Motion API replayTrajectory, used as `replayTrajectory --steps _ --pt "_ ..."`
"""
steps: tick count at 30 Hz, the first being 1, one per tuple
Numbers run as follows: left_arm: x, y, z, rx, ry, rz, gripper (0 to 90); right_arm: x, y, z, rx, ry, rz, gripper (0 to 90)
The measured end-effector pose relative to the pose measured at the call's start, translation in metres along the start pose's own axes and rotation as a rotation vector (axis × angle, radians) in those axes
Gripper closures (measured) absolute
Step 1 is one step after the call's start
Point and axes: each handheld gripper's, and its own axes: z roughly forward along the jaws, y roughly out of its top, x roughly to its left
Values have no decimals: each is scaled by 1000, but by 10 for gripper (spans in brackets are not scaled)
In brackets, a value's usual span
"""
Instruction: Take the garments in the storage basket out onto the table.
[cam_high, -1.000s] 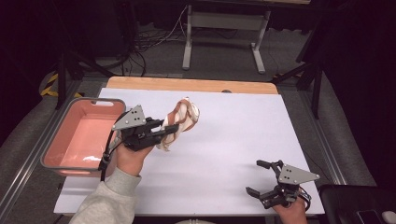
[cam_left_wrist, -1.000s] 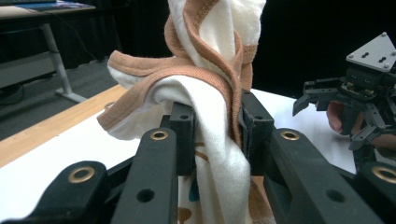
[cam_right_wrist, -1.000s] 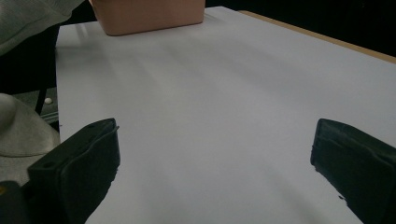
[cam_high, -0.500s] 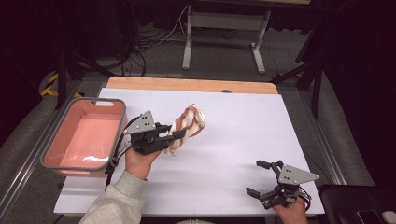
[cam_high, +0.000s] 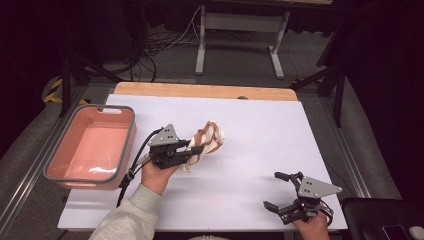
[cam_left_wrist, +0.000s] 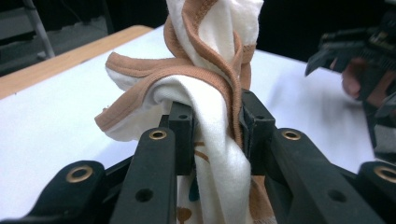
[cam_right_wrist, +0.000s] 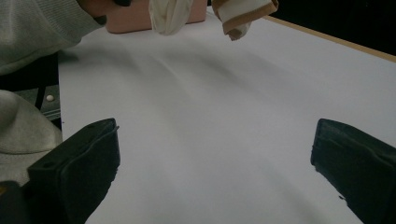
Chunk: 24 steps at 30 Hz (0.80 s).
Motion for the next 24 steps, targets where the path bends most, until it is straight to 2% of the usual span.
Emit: replayTrajectory --steps 8,19,24 --pt "-1 -6 13 81 14 9 714 0 0 0 -1 6 -1 16" --pt "0 -13 25 148 18 8 708 0 0 0 1 7 0 16" --pt "0 -15 29 166 14 -8 695 0 0 1 5 11 1 16"
